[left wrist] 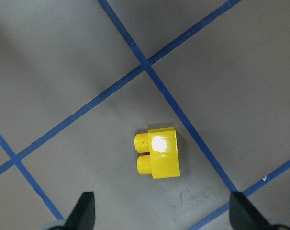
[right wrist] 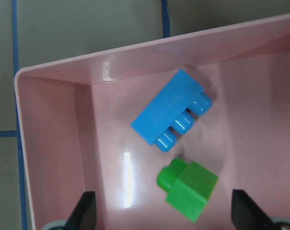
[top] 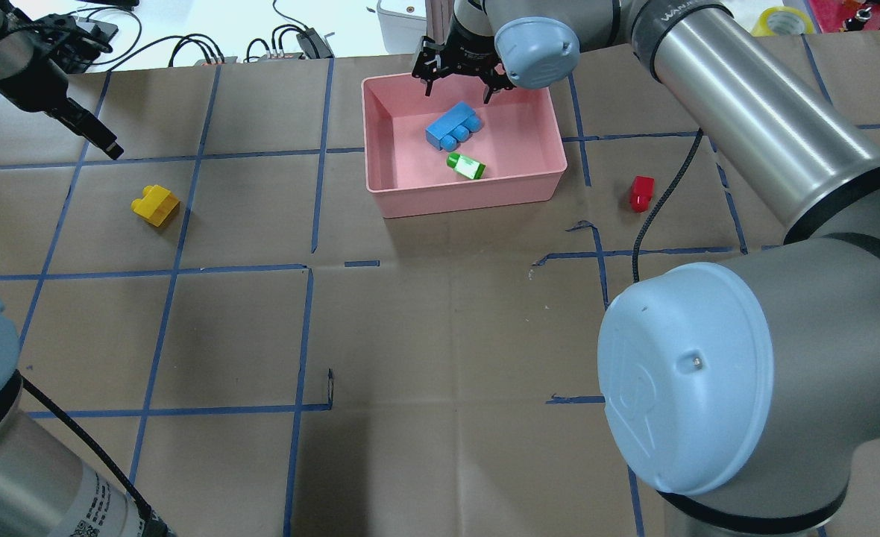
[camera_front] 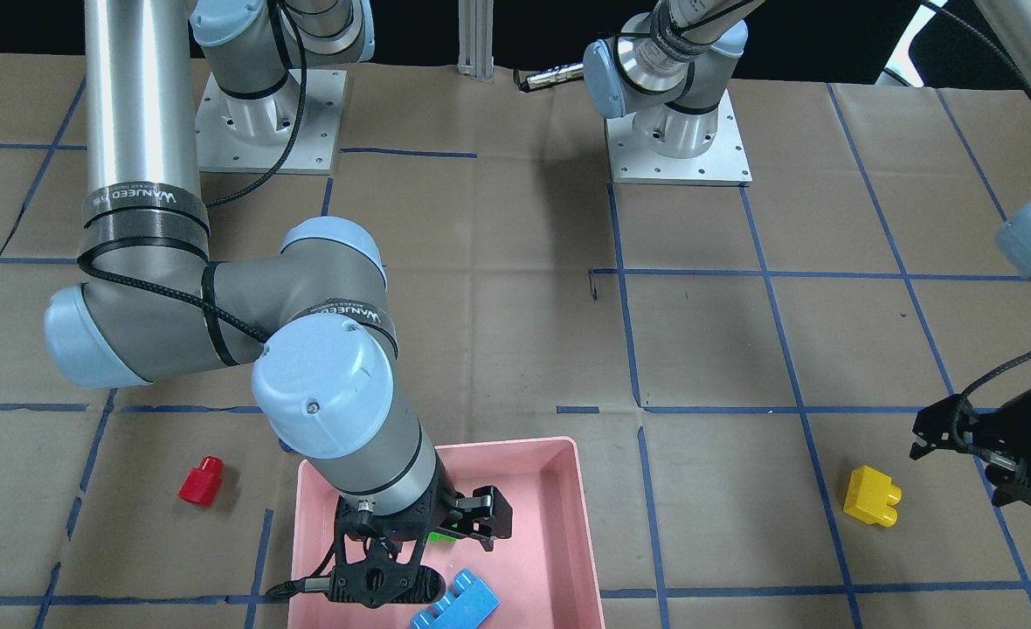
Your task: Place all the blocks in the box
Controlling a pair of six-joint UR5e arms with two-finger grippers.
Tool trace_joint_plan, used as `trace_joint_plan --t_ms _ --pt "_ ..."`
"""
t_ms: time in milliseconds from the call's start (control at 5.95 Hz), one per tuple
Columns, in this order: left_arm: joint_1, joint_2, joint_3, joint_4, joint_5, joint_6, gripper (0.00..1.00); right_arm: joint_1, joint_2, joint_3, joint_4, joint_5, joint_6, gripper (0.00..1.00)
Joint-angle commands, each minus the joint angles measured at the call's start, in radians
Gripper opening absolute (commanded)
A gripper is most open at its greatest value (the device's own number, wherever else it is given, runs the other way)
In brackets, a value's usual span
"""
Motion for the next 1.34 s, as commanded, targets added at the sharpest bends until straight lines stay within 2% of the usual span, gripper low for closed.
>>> trace_joint_plan --t_ms 0,168,504,672,840,1008,1176 --pt "-0.001 -0.076 -0.083 0.186 -0.038 -0.032 0.99 -0.035 -0.013 0.022 0.006 -0.023 -0.046 1.0" --pt "-0.001 -0.096 -0.099 0.227 -0.043 -0.03 0.99 -0.079 -0.027 0.024 0.051 -0.12 -0.093 1.0" --pt "0.001 -0.119 -0.106 0.229 -0.044 -0.028 0.99 -0.144 -0.102 0.024 0.187 -0.246 -0.187 0.99" --pt "0.026 -0.13 -0.137 0.231 -0.044 -0.025 0.98 -0.18 -0.135 0.035 0.249 -0.27 -0.239 0.9" --pt "0.049 -0.129 -0.157 0.232 -0.046 -0.024 0.98 -0.217 -0.164 0.076 0.251 -0.27 -0.256 0.92" --pt "0.048 -0.13 -0.165 0.232 -0.046 -0.023 0.97 -0.24 -0.21 0.167 0.234 -0.269 -0.256 0.92" --pt "0.047 -0.13 -0.165 0.232 -0.046 -0.023 0.96 -0.272 -0.254 0.305 0.167 -0.252 -0.255 0.91"
